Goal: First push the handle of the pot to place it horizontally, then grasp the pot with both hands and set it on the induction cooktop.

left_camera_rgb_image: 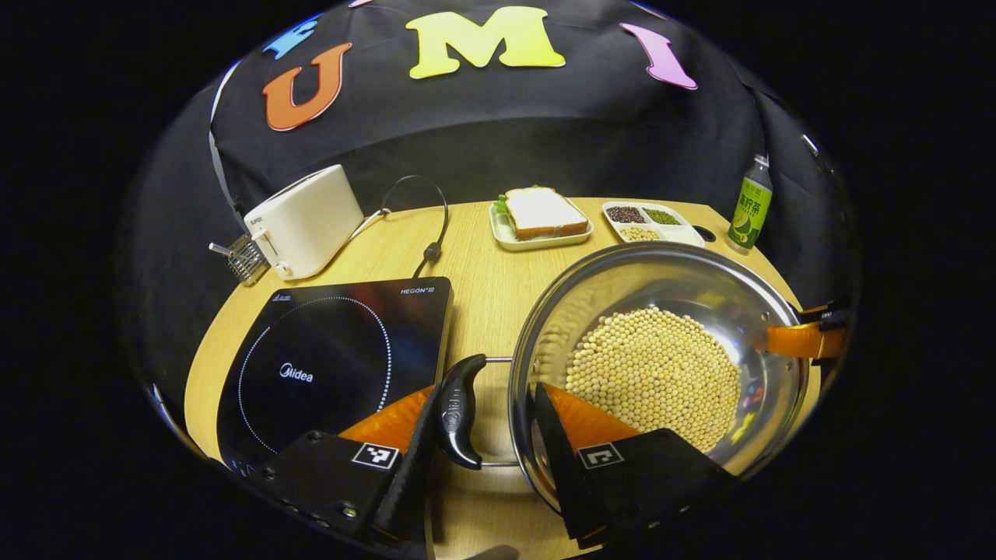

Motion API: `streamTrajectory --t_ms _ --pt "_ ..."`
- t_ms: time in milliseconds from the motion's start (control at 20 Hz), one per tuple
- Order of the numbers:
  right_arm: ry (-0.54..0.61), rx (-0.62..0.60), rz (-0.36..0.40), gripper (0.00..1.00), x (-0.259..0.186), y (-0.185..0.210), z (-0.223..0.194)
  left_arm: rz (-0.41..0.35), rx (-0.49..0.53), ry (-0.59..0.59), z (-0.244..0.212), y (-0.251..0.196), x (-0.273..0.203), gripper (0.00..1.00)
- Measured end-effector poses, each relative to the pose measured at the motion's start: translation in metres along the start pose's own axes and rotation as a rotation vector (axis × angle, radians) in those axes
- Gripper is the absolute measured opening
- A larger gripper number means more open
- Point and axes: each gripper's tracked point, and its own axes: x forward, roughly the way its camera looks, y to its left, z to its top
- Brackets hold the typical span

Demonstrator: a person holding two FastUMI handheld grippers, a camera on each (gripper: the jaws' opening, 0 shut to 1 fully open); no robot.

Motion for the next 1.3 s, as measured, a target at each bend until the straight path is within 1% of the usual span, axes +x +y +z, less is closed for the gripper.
streamTrajectory --t_ms 50,100,150,200,250,300,450,600,750,900,1100,1300 --pt "-0.005 0.003 0.002 0.6 0.001 0.0 0.002 0.003 -0.022 0.018 0.001 -0.002 -0.001 0.66" --pt "-0.009 0.004 0.003 0.58 0.0 0.0 0.002 0.005 -0.034 0.036 0.001 -0.002 -0.004 0.75" --pt "-0.005 0.0 0.002 0.56 0.001 0.0 0.001 0.007 -0.027 0.048 0.002 -0.002 -0.004 0.63" --pt "-0.002 0.011 -0.001 0.54 0.0 0.0 0.0 0.011 -0.018 0.056 0.001 -0.001 -0.006 0.61" --pt "0.005 0.029 0.001 0.53 -0.002 0.002 -0.003 0.012 -0.011 0.058 0.002 0.001 -0.008 0.72" --pt "0.015 0.05 0.004 0.53 -0.006 0.005 -0.008 0.006 -0.011 0.054 0.002 0.001 -0.012 0.61" --pt "0.007 0.071 -0.014 0.53 -0.029 0.016 -0.019 -0.027 0.001 0.037 0.002 0.008 -0.029 0.61" --pt "-0.011 0.086 -0.037 0.52 -0.058 0.037 -0.025 -0.062 0.014 0.005 0.006 0.025 -0.048 0.61" --pt "-0.036 0.086 -0.047 0.53 -0.081 0.07 -0.027 -0.078 0.023 -0.02 0.01 0.055 -0.07 0.61" --pt "-0.047 0.097 -0.037 0.52 -0.095 0.113 -0.035 -0.079 0.043 -0.044 0.009 0.097 -0.088 0.61" --pt "-0.044 0.085 -0.007 0.52 -0.1 0.175 -0.044 -0.046 0.035 -0.046 -0.001 0.156 -0.107 0.6" --pt "-0.038 0.061 0.02 0.52 -0.098 0.227 -0.046 -0.014 0.014 -0.04 -0.012 0.21 -0.115 0.61"
